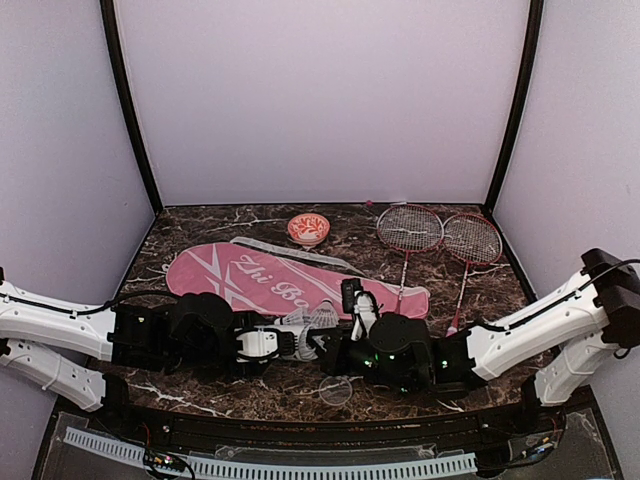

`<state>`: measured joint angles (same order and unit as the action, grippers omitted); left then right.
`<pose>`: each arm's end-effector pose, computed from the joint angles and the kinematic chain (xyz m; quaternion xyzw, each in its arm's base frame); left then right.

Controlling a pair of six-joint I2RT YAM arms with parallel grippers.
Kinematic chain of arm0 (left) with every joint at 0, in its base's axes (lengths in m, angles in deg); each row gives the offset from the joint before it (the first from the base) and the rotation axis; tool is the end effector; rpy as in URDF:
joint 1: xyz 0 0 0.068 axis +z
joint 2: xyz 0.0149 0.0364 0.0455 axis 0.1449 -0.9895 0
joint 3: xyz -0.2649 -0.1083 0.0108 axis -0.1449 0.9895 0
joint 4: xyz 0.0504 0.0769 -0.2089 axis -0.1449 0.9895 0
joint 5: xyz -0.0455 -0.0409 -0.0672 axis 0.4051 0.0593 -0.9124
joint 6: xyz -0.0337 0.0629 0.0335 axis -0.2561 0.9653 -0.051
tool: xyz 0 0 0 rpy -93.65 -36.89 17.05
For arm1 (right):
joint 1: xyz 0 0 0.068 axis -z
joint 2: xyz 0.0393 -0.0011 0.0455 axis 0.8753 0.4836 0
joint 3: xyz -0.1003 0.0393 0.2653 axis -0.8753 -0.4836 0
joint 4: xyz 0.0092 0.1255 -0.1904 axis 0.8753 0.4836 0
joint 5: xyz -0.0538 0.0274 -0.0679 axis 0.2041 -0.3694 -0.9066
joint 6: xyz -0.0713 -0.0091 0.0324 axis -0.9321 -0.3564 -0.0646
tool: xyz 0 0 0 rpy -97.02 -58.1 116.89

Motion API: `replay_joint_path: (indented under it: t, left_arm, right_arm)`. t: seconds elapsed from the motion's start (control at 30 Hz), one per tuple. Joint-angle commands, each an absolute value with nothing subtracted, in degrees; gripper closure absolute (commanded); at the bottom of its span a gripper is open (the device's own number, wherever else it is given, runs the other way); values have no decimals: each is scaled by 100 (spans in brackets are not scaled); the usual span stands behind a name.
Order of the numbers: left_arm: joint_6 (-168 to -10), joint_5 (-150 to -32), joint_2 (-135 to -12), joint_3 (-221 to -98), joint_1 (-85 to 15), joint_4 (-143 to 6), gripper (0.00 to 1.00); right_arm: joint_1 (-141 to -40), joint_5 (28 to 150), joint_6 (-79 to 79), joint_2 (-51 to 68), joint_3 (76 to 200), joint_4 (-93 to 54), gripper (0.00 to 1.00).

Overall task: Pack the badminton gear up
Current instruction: Place the shuttlecock in the shuttle tube.

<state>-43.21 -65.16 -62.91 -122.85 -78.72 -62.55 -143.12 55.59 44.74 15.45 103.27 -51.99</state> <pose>0.0966 -0.2099 0.2378 0.6417 0.5917 -0.0185 0.4877 0.0742 0.3200 0.2432 -0.0726 0.7830 0.4755 0.3943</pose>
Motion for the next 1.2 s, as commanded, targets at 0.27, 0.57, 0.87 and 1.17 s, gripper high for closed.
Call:
replay_joint_path:
  t: [0.27, 0.57, 0.87, 1.17]
  left_arm:
    - [-4480, -6517, -6186, -12430, -7855, -6568, 36]
    - [-4491, -6567, -6164, -12440, -7855, -6552, 36]
    - [-4480, -6519, -6175, -12431, -7855, -6551, 36]
    - [-4470, -6505, -6184, -12422, -7855, -6560, 35]
  right_arm:
    - [-14455, 5851, 4553, 1748, 10556, -4938, 90]
    - [-14454, 5721, 4612, 1557, 10426, -4795, 80]
    - [-14457, 5606, 4620, 1375, 10344, -4564, 68]
    - [-14453, 5470, 4695, 1208, 10229, -4304, 55]
